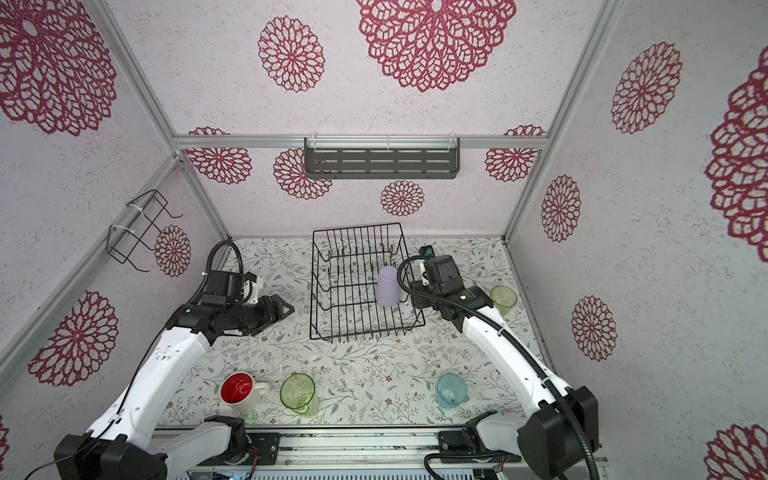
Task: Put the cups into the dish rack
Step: 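Move the right gripper toward the frosted pale-green cup beside the rack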
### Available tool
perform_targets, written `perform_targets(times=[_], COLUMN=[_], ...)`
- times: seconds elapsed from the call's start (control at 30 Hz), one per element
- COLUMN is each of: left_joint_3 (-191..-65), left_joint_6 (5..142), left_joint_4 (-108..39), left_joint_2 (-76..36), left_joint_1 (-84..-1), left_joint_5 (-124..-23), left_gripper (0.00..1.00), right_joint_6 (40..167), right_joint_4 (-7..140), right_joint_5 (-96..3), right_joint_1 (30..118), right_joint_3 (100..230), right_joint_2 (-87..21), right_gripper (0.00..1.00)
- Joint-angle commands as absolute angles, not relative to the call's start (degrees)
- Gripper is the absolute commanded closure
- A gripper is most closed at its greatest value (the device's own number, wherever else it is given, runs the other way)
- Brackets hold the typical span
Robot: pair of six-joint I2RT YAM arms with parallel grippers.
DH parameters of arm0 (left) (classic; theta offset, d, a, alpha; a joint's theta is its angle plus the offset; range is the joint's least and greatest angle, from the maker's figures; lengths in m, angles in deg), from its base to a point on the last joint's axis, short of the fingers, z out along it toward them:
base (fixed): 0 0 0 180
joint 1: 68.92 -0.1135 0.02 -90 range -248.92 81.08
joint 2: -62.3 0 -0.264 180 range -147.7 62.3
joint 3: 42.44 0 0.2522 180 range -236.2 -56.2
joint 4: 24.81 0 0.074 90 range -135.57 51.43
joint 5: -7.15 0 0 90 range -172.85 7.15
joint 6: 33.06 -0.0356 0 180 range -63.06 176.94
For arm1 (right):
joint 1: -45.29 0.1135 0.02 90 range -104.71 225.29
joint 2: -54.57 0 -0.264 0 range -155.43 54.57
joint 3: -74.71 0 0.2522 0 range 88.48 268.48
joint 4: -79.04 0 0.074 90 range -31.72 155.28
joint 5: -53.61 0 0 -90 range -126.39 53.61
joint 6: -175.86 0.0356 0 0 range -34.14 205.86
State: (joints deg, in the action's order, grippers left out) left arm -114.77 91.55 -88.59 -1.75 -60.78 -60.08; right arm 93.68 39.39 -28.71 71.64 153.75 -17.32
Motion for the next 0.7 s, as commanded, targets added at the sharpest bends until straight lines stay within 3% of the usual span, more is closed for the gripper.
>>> perform_targets(times=[0.0,0.27,0.4,0.67], left_joint_3=[-116.7,-115.5,-114.8,-114.3], left_joint_6=[89.1,87.8,87.2,88.4], left_joint_4=[-98.9,-96.1,-92.3,-87.1], left_joint_2=[0.9,2.4,1.3,0.5], left_joint_1=[-58.2,-54.8,-54.7,-55.3], left_joint_5=[-58.1,-63.2,-65.6,-64.7], left_gripper=[0.29,0.29,0.29,0.26], right_joint_6=[93.8,98.6,100.1,97.1], right_joint_4=[50.9,48.2,45.2,43.5], right_joint_5=[-30.3,-26.9,-30.6,-31.7], right_joint_1=[71.8,68.1,63.0,59.5], right_joint_3=[152.7,155.5,158.4,166.2], right_joint_2=[-16.6,-20.3,-25.7,-39.3], right_gripper=[0.31,0.12,0.13,0.24])
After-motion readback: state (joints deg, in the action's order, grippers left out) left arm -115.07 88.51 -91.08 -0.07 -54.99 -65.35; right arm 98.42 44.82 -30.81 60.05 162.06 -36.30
